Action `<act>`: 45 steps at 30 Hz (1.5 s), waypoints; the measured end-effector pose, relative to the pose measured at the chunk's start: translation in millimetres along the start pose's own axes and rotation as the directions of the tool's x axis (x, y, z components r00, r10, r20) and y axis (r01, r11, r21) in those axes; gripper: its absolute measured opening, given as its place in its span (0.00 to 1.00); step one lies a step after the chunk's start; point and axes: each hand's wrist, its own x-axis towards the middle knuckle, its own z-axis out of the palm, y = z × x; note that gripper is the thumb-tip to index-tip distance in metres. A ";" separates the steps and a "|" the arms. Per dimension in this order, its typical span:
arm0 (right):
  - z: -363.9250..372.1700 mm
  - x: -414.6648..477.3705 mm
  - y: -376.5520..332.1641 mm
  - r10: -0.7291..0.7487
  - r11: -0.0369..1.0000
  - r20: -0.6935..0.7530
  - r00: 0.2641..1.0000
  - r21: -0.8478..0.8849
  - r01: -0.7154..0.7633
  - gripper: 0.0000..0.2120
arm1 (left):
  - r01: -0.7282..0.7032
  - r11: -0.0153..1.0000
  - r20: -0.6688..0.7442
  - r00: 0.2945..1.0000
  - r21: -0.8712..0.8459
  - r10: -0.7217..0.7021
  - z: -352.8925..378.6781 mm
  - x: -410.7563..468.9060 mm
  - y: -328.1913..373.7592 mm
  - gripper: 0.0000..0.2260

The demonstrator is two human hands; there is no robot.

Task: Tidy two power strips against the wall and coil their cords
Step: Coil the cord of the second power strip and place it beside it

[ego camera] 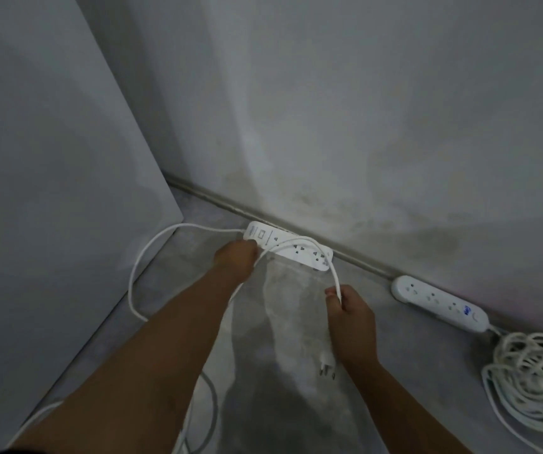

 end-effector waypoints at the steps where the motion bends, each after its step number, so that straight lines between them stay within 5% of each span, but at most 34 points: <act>1: 0.2 -0.4 4.3 0.028 1.000 0.005 1.000 0.000 -0.028 0.11 | -0.002 1.000 0.026 1.000 -0.015 0.002 2.8 5.8 3.5 0.13; 11: -6.3 4.1 11.4 0.103 0.995 0.051 0.993 -0.014 -0.102 0.11 | 0.012 0.994 0.008 1.000 -0.112 -0.011 -3.0 22.8 6.4 0.13; 14: -12.5 3.4 -15.1 0.140 0.973 0.070 0.988 0.174 -0.150 0.09 | -0.027 0.976 0.038 0.999 -0.217 0.036 -3.3 -0.4 7.6 0.11; 18: -38.7 10.2 -74.9 0.332 0.635 0.284 0.899 0.638 -0.436 0.11 | 0.001 0.978 0.269 0.961 -0.206 0.056 0.3 -49.3 -5.0 0.14; 20: -60.7 10.8 -106.5 0.253 0.425 0.402 0.880 0.771 -0.474 0.10 | 0.032 0.990 0.372 0.928 -0.137 0.021 5.6 -75.6 -12.9 0.20; 22: -83.1 6.4 -133.0 0.156 0.351 0.426 0.891 0.819 -0.454 0.09 | -0.023 1.000 0.472 0.881 -0.015 0.028 8.5 -98.8 -11.0 0.20; 24: -100.6 -1.6 -158.1 0.080 0.427 0.415 0.906 0.808 -0.407 0.09 | -0.102 0.991 0.507 0.861 0.087 0.044 -8.0 -113.7 -1.1 0.16; 29: -128.3 -25.9 -203.9 -0.048 0.757 0.311 0.949 0.631 -0.168 0.11 | -0.167 0.977 0.290 0.949 0.134 0.123 -110.1 -126.4 33.8 0.19; 33: -146.9 -47.2 -242.8 -0.160 0.924 0.267 0.950 0.379 0.050 0.13 | -0.317 0.935 0.214 0.935 0.157 0.281 -191.3 -161.3 59.8 0.14; 35: -150.5 -53.5 -258.0 -0.221 0.961 0.260 0.940 0.224 0.164 0.14 | -0.373 0.916 0.165 0.922 0.148 0.349 -222.1 -180.1 74.1 0.07; 40: -144.9 -59.4 -264.9 -0.233 0.926 0.326 0.916 -0.212 0.311 0.12 | -0.387 0.921 -0.140 0.915 -0.048 0.377 -253.2 -197.4 87.6 0.10; 43: -138.5 -47.2 -253.3 -0.253 0.953 0.228 0.940 -0.106 0.283 0.08 | -0.323 0.937 -0.341 0.903 -0.132 0.263 -240.9 -183.6 70.3 0.08; 45: -140.7 -28.1 -253.8 -0.219 0.973 0.167 0.961 -0.034 0.228 0.05 | -0.229 0.943 -0.312 0.938 -0.241 0.148 -226.4 -170.8 49.6 0.07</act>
